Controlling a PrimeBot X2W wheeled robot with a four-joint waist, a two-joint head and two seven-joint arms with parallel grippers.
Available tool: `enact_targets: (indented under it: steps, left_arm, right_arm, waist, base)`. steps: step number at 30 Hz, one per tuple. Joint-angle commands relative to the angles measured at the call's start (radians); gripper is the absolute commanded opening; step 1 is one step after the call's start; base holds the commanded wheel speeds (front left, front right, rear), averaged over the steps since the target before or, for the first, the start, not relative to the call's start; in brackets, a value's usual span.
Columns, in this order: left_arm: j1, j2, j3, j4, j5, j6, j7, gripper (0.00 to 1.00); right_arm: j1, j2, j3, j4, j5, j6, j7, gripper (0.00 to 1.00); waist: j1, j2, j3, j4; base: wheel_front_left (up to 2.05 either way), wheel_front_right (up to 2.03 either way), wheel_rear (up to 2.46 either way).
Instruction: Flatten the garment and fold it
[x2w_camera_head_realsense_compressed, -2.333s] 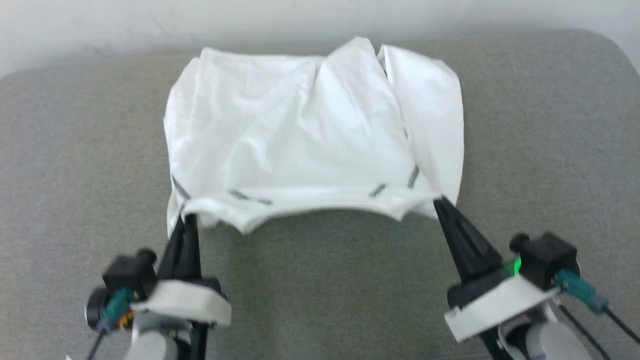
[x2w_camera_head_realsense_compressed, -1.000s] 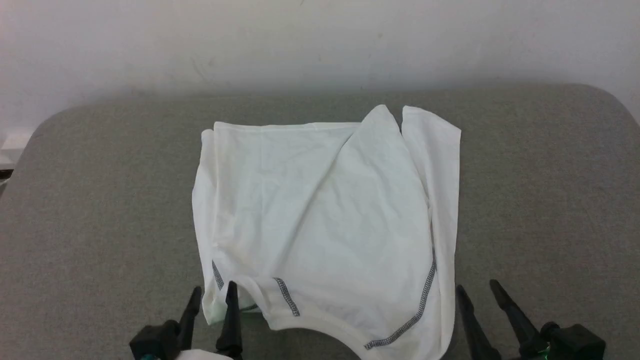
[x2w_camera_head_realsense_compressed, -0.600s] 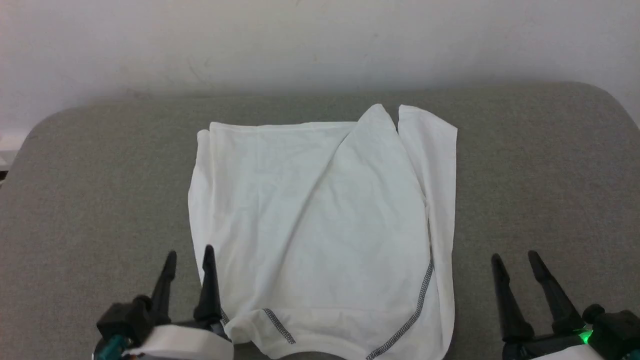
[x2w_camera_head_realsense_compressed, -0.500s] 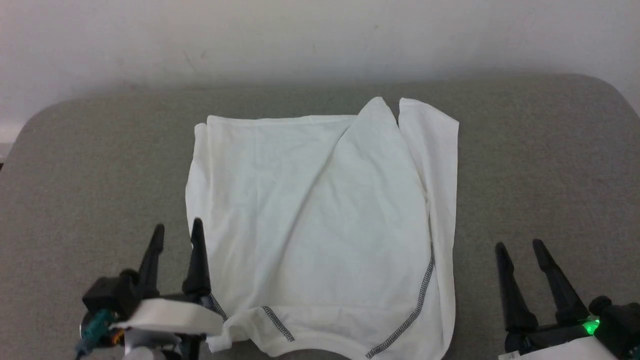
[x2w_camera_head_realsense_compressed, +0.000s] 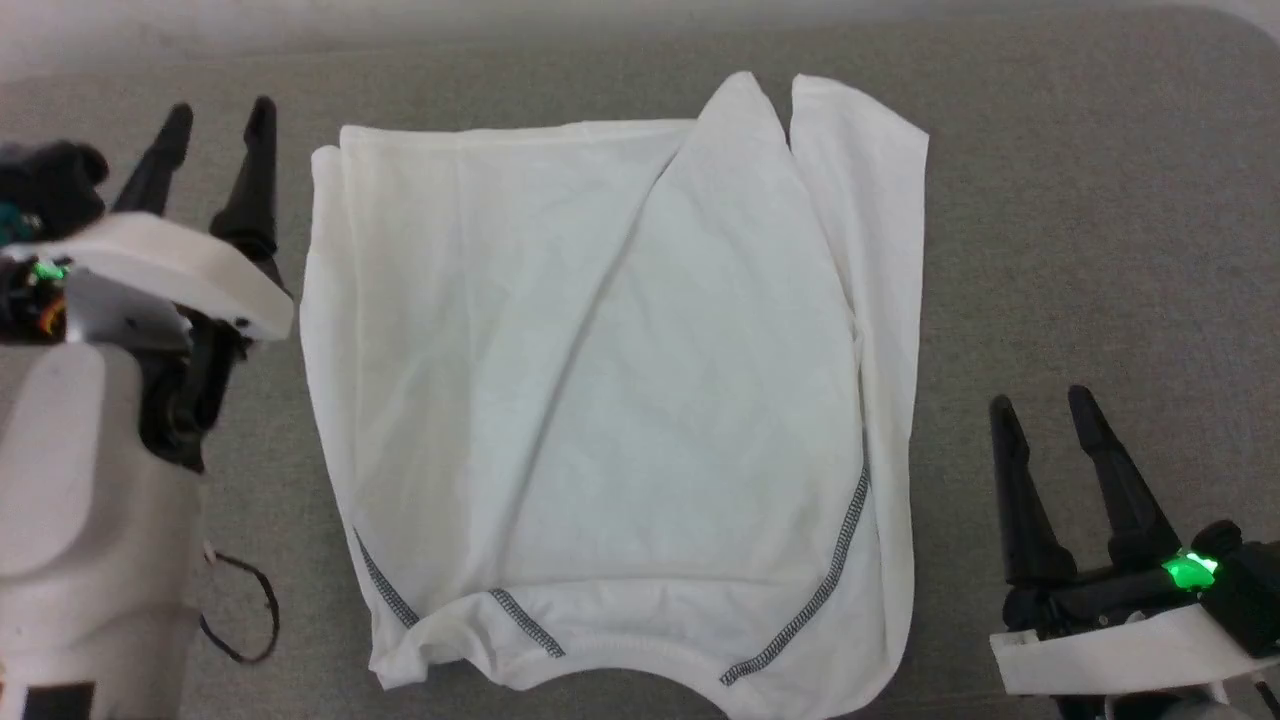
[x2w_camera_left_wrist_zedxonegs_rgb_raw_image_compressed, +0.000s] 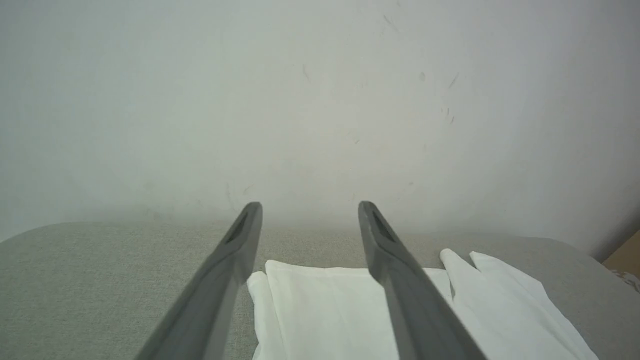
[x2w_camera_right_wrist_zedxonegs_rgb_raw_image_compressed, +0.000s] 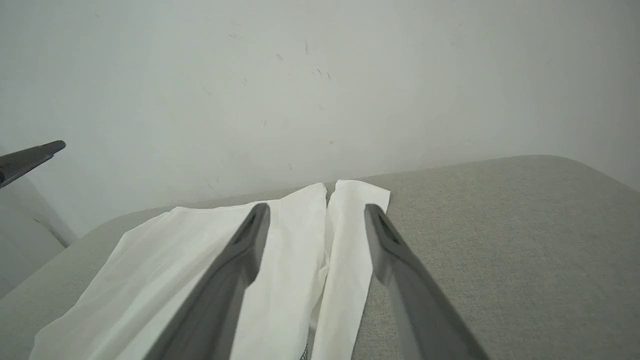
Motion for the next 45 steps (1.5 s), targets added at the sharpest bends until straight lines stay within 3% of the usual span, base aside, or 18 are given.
enact_targets:
  steps: [1,12,27,28,29,30,31,32,35,40,45]
  left_arm:
    - [-0.076,0.031,-0.01,0.048,-0.015,-0.021,0.05,1.0]
    - [-0.362,0.187,-0.124,0.3,-0.093,-0.066,0.42,1.0]
    - [-0.375,0.324,-0.194,0.43,-0.153,-0.068,0.617,1.0]
    - [-0.372,0.331,-0.202,0.435,-0.148,-0.066,0.635,0.95]
    - [-0.372,0.339,-0.209,0.438,-0.141,-0.061,0.649,0.79]
    - [-0.372,0.344,-0.212,0.441,-0.136,-0.053,0.663,0.54]
    - [-0.371,0.35,-0.22,0.447,-0.131,-0.046,0.687,0.44]
    - [-0.371,0.357,-0.229,0.45,-0.124,-0.039,0.711,0.41]
    - [-0.371,0.369,-0.252,0.45,-0.114,-0.029,0.79,0.0]
    - [-0.363,0.348,-0.263,0.421,-0.141,-0.029,0.863,0.0]
    - [-0.341,0.327,-0.259,0.393,-0.155,-0.027,0.826,0.0]
  right_arm:
    - [-0.024,0.003,0.007,-0.001,0.006,-0.002,-0.005,1.0]
    - [-0.091,0.003,0.049,0.024,0.011,-0.002,-0.026,1.0]
    - [-0.125,0.003,0.09,0.006,0.023,-0.002,-0.047,1.0]
    - [-0.128,0.003,0.092,0.009,0.026,-0.002,-0.048,1.0]
    - [-0.131,0.003,0.094,0.014,0.029,-0.002,-0.049,1.0]
    - [-0.134,0.003,0.095,0.017,0.031,-0.002,-0.05,1.0]
    - [-0.137,0.003,0.096,0.02,0.032,-0.002,-0.05,1.0]
    - [-0.14,0.003,0.097,0.023,0.034,-0.002,-0.051,1.0]
    - [-0.145,0.003,0.096,0.031,0.035,-0.002,-0.053,1.0]
    - [-0.152,0.003,0.092,0.041,0.037,-0.002,-0.054,1.0]
    - [-0.156,0.003,0.084,0.058,0.034,-0.002,-0.054,1.0]
  waist:
    - [-0.0003,0.0,0.083,-0.04]
    - [-0.0003,0.0,0.22,-0.12]
    - [-0.0003,0.0,0.315,-0.191]
    - [-0.0003,0.0,0.318,-0.193]
    - [-0.0003,0.0,0.322,-0.195]
    - [-0.0003,0.0,0.325,-0.196]
    - [-0.0003,0.0,0.327,-0.198]
    - [-0.0003,0.0,0.329,-0.2]
    - [-0.0003,0.0,0.333,-0.201]
    - [-0.0003,0.0,0.333,-0.198]
    - [-0.0003,0.0,0.296,-0.188]
  base:
    - [0.0,0.0,0.0]
    - [0.0,0.0,0.0]
    - [0.0,0.0,0.0]
    - [0.0,0.0,0.0]
    - [0.0,0.0,0.0]
    - [0.0,0.0,0.0]
    - [0.0,0.0,0.0]
    - [0.0,0.0,0.0]
    - [0.0,0.0,0.0]
    - [0.0,0.0,0.0]
    - [0.0,0.0,0.0]
